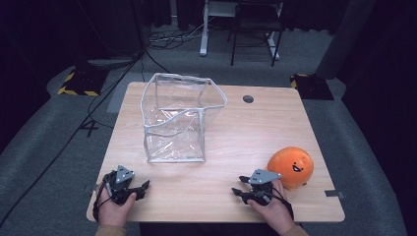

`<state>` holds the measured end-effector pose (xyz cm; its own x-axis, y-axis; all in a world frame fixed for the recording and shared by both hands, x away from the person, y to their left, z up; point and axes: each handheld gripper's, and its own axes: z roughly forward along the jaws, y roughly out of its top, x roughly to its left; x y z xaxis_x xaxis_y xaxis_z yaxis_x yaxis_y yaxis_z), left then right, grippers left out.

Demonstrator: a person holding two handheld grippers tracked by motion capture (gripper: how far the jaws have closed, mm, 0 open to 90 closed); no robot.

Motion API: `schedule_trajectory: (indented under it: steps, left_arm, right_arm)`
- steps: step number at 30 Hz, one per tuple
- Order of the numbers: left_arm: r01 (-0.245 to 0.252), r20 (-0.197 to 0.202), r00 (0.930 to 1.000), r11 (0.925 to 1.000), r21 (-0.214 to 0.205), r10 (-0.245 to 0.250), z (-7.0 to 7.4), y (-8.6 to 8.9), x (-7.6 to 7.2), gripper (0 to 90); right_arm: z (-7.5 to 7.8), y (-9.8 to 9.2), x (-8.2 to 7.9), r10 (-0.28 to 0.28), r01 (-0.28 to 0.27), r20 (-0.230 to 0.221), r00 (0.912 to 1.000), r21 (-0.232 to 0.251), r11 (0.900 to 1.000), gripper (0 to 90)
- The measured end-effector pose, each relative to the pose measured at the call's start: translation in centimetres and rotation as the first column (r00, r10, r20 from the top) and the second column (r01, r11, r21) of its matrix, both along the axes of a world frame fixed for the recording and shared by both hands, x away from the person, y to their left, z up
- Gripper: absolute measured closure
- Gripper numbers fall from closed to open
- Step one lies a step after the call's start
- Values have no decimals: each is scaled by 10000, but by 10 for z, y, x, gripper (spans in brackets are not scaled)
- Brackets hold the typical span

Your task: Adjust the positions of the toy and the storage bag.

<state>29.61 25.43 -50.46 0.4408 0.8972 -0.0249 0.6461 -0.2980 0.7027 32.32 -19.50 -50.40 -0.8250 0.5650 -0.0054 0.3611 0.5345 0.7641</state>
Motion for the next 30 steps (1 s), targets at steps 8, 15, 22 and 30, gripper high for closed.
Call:
schedule_trajectory:
  steps: [8, 15, 22, 30]
  left_arm:
    - [16, -19, 10000, 10000, -23, -16, 0, 0, 1, 266]
    - [7, -25, 10000, 10000, -38, -7, 0, -1, 1, 266]
    - [10, -49, 10000, 10000, -39, -11, 0, -1, 1, 266]
    - [41, -11, 10000, 10000, 0, -41, 1, -1, -3, 276]
  right_arm:
    - [0, 0, 0, 3, -3, 1, 10000, 3, 10000, 460]
    - [0, 0, 0, 20, -20, 0, 10000, 0, 10000, 464]
    - [0, -1, 0, 178, -178, -39, 9998, 67, 9998, 530]
    - [3, 0, 4, 248, -247, -31, 9997, 286, 9993, 547]
